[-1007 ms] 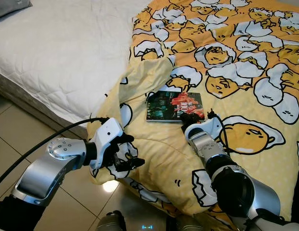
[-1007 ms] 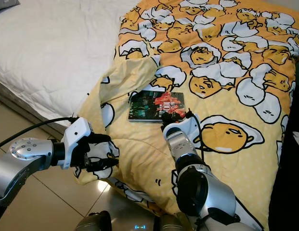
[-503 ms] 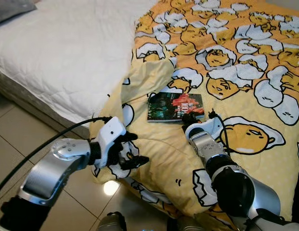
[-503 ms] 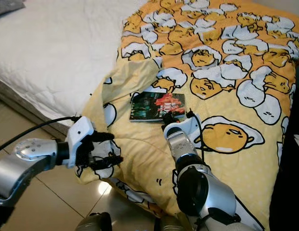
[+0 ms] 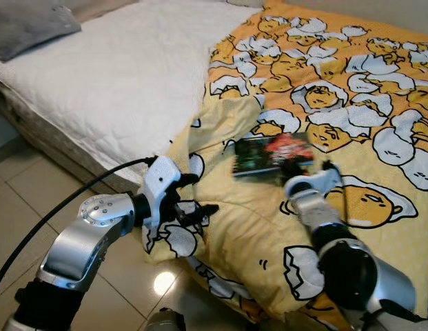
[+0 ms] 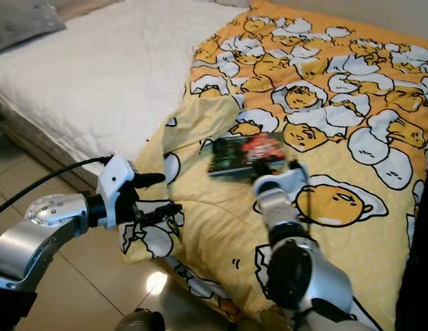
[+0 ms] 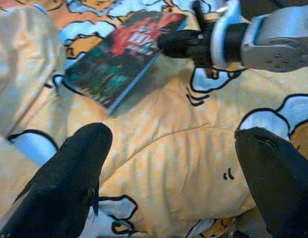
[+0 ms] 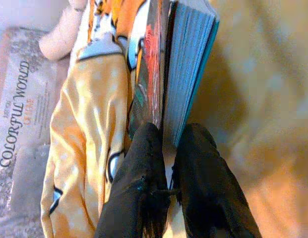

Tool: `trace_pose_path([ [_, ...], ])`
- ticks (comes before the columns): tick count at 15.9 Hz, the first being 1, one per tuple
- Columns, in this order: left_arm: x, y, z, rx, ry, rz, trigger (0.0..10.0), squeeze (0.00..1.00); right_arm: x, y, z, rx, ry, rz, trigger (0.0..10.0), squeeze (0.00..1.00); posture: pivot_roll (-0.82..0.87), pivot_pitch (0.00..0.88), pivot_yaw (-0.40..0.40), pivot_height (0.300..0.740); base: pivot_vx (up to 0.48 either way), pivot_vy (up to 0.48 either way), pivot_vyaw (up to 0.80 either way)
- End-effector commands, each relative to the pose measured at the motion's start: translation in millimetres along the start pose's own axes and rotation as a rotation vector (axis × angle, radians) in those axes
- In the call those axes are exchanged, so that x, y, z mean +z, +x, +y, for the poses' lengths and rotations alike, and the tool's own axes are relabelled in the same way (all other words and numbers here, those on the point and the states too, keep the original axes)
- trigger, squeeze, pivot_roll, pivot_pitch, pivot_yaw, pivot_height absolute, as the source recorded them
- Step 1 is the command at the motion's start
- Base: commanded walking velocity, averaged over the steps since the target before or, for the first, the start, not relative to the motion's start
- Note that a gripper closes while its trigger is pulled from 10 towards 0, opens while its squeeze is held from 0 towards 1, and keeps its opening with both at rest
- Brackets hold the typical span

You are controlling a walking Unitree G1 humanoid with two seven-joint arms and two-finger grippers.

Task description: Clean up the room

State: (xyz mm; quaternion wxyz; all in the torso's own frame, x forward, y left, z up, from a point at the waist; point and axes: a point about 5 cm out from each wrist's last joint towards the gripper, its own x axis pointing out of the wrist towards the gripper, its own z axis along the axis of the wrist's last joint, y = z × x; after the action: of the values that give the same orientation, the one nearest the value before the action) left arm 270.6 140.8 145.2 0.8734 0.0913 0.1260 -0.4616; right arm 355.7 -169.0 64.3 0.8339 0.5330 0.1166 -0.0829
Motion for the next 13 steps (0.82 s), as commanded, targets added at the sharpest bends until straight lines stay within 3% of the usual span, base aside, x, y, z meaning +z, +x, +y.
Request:
trace_pose_path([
  [1, -1, 0.0, 0.8, 0.014, -0.004, -0.006, 10.0, 1.00, 7, 0.7, 4.6, 0.049, -0.015, -0.016, 0.0, 0.00, -0.08, 0.000, 0.034, 0.740, 0.000, 0.000, 0.00],
  [6, 1, 2.6, 6.6, 0.116, -0.001, -0.076, 10.0, 1.00, 26, -7.4, -0.1, 0.219, -0.083, 0.002, 0.0, 0.00, -0.08, 0.000, 0.017, 0.740, 0.000, 0.000, 0.00],
  [9, 15, 3.2, 33.5, 0.248, 0.062, -0.140, 10.0, 1.00, 41, -9.2, 20.9, 0.401, -0.377, 0.053, 0.0, 0.00, -0.09, 0.000, 0.024, 0.740, 0.000, 0.000, 0.00],
  [13, 21, 2.6, 57.4, 0.332, 0.088, -0.161, 10.0, 1.00, 54, -8.1, 43.6, 0.511, -0.483, 0.049, 0.0, 0.00, -0.10, 0.000, 0.024, 0.740, 0.000, 0.000, 0.00],
])
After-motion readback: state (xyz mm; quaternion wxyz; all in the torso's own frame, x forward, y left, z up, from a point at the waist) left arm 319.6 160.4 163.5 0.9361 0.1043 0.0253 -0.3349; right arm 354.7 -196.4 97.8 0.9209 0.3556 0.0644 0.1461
